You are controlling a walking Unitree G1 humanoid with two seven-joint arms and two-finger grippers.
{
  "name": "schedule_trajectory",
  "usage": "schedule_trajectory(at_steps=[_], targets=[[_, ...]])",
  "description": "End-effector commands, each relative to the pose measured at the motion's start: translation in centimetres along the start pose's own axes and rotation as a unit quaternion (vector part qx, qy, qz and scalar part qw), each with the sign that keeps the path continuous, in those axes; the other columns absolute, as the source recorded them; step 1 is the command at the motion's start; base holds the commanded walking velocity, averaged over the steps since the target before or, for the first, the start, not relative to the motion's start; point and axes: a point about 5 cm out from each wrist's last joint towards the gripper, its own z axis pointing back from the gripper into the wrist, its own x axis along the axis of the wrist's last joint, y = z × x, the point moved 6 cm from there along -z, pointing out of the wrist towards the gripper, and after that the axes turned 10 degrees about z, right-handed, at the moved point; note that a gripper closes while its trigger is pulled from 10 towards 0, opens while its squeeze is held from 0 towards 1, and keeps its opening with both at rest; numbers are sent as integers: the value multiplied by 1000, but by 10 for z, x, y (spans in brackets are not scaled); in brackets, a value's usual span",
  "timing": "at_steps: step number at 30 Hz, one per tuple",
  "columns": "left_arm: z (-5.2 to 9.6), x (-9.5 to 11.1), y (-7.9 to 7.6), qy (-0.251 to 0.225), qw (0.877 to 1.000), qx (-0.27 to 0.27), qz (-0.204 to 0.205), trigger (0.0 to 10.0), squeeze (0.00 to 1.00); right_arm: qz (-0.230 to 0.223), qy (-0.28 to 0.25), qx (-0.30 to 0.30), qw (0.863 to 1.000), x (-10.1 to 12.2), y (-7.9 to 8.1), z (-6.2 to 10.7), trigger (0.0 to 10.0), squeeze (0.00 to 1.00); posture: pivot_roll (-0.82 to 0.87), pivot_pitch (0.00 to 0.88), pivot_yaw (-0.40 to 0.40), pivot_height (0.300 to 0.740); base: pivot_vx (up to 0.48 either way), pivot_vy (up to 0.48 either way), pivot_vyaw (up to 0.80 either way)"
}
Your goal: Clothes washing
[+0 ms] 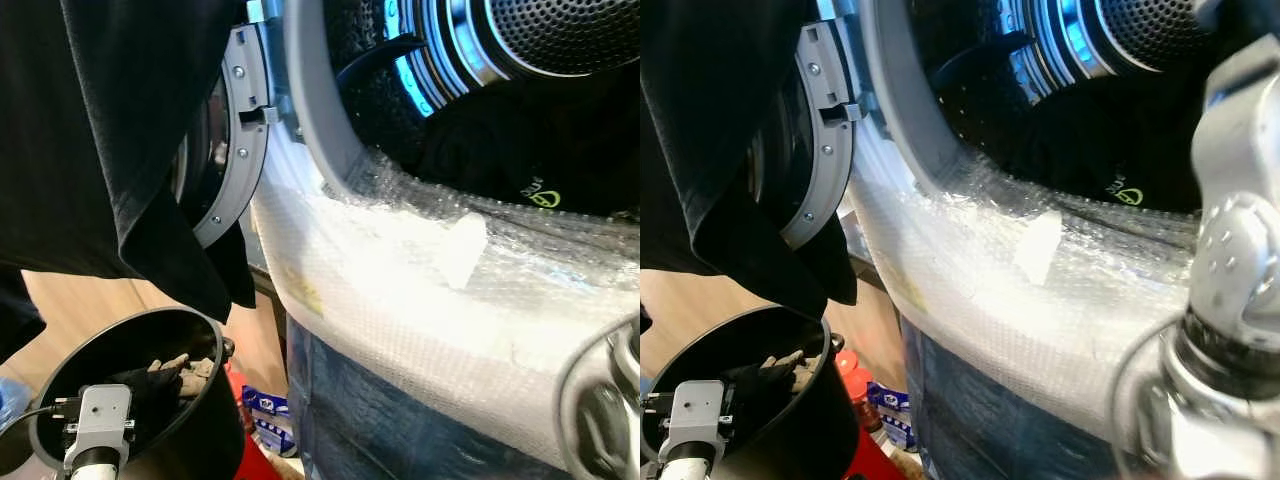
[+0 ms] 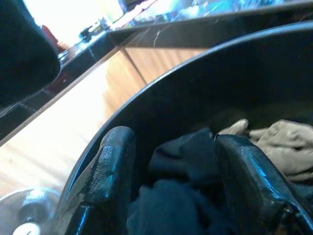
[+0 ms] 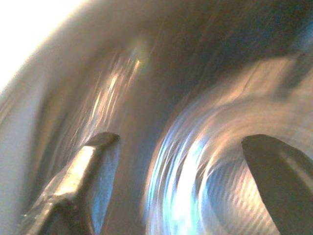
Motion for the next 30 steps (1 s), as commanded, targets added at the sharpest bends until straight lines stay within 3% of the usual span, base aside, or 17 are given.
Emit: schedule_trajectory(at_steps=[1, 3, 8, 11, 12, 13, 14, 16, 17, 18, 19, 21, 22, 23, 24, 26, 30], targets=[[-2, -1, 3, 3, 1000, 3, -4, 10000, 0, -6, 94, 61, 994, -41, 34, 1, 10000, 1000, 7, 0, 105, 740, 0, 0, 0], [-3, 1, 2, 1, 1000, 4, -3, 10000, 0, -22, 94, 62, 993, -45, 39, 3, 10000, 1000, 9, 0, 106, 740, 0, 0, 0], [-4, 2, 2, -1, 1000, 4, -2, 10000, 0, -82, -18, 63, 994, 3, 27, 3, 10000, 1000, -7, 0, 111, 740, 0, 0, 0], [-5, 2, 2, 0, 1000, 3, -2, 10000, 0, -108, -75, 113, 985, 23, 37, 14, 10000, 1000, -8, 0, 112, 740, 0, 0, 0], [-5, 2, 1, -1, 1000, 4, -1, 10000, 0, -124, -92, 126, 980, 28, 41, 19, 10000, 118, -4, 0, 112, 740, 0, 0, 0], [-5, 2, 1, -1, 1000, 4, -1, 10000, 0, -131, -99, 128, 978, 30, 42, 21, 10000, 118, -4, 0, 112, 740, 0, 0, 0], [-6, 3, 1, -1, 1000, 4, 0, 10000, 0, -163, -114, 138, 970, 35, 44, 25, 10000, 0, -4, 0, 112, 740, 0, 0, 0], [-5, 3, 1, -2, 1000, 5, 0, 10000, 0, -219, -139, 162, 952, 42, 47, 32, 10000, 0, -7, 0, 114, 740, 0, 0, 0], [-5, 3, 1, -2, 1000, 5, 0, 10000, 0, -219, -139, 162, 952, 42, 47, 32, 10000, 0, -7, 0, 114, 740, 0, 0, 0], [-5, 3, 1, -2, 1000, 5, 0, 10000, 0, -245, -155, 180, 940, 46, 48, 38, 10000, 0, -4, 0, 117, 740, 0, 0, 0], [-5, 4, 3, -5, 1000, 7, 2, 10000, 0, -289, -191, 259, 902, 53, 58, 63, 10000, 0, -4, 0, 116, 740, 0, 0, 0], [-6, 6, 6, -8, 1000, 10, 1, 10000, 0, -307, -207, 287, 884, 58, 62, 73, 10000, 0, -6, 0, 117, 740, 0, 0, 0], [-6, 7, 8, -11, 1000, 14, 0, 10000, 0, -330, -215, 315, 864, 61, 67, 82, 10000, 0, -6, 0, 116, 740, 0, 0, 0], [-7, 10, 12, -18, 1000, 20, -2, 10000, 0, -358, -224, 363, 831, 65, 76, 99, 10000, 0, -6, 0, 116, 740, 0, 0, 0], [-8, 13, 13, -23, 999, 24, -2, 10000, 0, -371, -226, 388, 813, 67, 81, 109, 10000, 0, 0, 0, 113, 740, 0, 0, 0], [-10, 20, 18, -36, 999, 35, 0, 10000, 0, -391, -212, 445, 778, 64, 98, 131, 10000, 0, 2, 0, 112, 740, 0, 0, 0], [-12, 27, 23, -48, 998, 50, 2, 10000, 0, -452, -133, 493, 731, 39, 127, 155, 10000, 0, 13, 0, 105, 740, 0, 0, 0]])
